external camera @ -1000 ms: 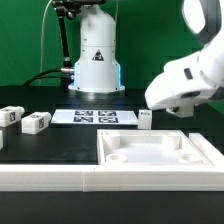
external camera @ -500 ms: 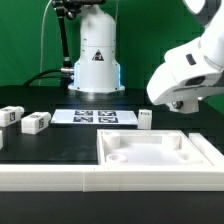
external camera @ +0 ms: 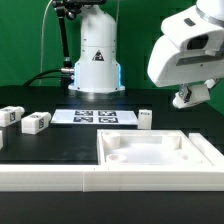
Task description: Assemble one leg
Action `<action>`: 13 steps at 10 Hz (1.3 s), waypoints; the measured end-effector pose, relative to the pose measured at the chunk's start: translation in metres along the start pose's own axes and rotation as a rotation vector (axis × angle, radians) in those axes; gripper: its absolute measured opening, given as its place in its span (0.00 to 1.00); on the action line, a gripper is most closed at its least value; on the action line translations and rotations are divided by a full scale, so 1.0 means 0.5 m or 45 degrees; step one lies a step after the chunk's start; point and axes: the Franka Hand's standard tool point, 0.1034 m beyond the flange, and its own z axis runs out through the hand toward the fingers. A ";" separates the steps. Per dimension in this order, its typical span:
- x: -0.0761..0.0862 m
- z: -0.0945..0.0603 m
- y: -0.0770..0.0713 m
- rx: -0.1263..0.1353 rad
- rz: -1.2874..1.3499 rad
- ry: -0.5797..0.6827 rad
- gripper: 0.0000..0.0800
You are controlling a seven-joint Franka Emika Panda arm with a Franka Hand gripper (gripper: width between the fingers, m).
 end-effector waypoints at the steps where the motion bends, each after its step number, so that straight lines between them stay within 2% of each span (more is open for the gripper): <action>1: 0.005 -0.001 0.002 -0.010 0.002 0.095 0.36; 3: 0.012 -0.002 0.008 -0.029 0.004 0.291 0.36; 6: 0.052 -0.080 0.078 -0.061 -0.028 0.548 0.36; 7: 0.063 -0.111 0.110 -0.064 -0.002 0.626 0.36; 8: 0.073 -0.110 0.109 -0.085 -0.004 0.756 0.36; 9: 0.068 -0.099 0.110 -0.096 -0.011 0.807 0.36; 10: 0.074 -0.110 0.120 -0.130 -0.019 0.965 0.36; 11: 0.071 -0.104 0.125 -0.145 -0.015 1.041 0.36; 13: 0.092 -0.123 0.141 -0.161 0.002 1.147 0.36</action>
Offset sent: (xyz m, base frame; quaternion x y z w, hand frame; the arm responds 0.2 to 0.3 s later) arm 0.0248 -0.0220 0.0190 0.0116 0.1352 -0.0160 0.9906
